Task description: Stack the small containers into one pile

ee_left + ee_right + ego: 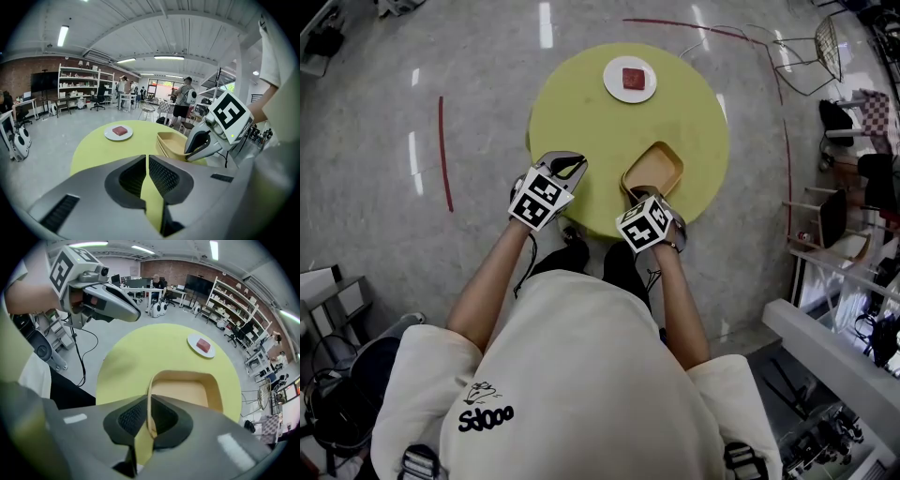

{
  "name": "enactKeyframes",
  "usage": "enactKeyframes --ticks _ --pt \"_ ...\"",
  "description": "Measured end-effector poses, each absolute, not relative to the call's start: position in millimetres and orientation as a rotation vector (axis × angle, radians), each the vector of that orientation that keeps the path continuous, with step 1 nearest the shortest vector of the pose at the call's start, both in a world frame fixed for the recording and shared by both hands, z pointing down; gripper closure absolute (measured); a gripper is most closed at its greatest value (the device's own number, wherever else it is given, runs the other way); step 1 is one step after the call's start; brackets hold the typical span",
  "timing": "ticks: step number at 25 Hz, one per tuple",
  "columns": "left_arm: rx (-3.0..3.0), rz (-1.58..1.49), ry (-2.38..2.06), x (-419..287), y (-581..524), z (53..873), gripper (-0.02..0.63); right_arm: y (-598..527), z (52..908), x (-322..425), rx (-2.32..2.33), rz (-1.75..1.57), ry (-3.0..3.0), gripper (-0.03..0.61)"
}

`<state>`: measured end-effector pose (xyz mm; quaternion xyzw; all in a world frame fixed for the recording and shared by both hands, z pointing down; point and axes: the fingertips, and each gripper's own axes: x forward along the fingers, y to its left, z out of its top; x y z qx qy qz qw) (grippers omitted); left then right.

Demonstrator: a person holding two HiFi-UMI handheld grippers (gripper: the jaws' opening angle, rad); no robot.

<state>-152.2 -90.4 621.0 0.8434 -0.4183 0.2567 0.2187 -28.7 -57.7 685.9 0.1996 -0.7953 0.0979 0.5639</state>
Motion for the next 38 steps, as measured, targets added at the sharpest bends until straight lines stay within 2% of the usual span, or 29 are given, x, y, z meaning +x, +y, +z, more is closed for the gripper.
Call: enactKeyframes --ticks 6,11,15,26,38 --pt "2.32 0.723 -1.164 -152.3 -83.1 621.4 0.591 -54.6 691.5 -31.1 0.454 0.262 -1.896 0.541" --pt "2.309 0.734 -1.166 -147.1 -75.7 623.8 0.591 -45.6 693.7 -36.2 0.384 0.288 -1.928 0.446" --pt "2.301 0.747 -1.17 -141.9 -70.6 624.0 0.591 -43.0 699.6 -37.9 0.34 0.289 -1.932 0.422" --pt "2.281 0.744 -1.291 -141.4 -75.5 600.6 0.591 -65.6 651.5 -40.6 0.386 0.278 -2.049 0.426" --pt "2.33 0.66 -1.557 -140.2 -131.2 502.7 0.591 -170.0 500.7 -5.6 0.734 0.119 -2.296 0.502"
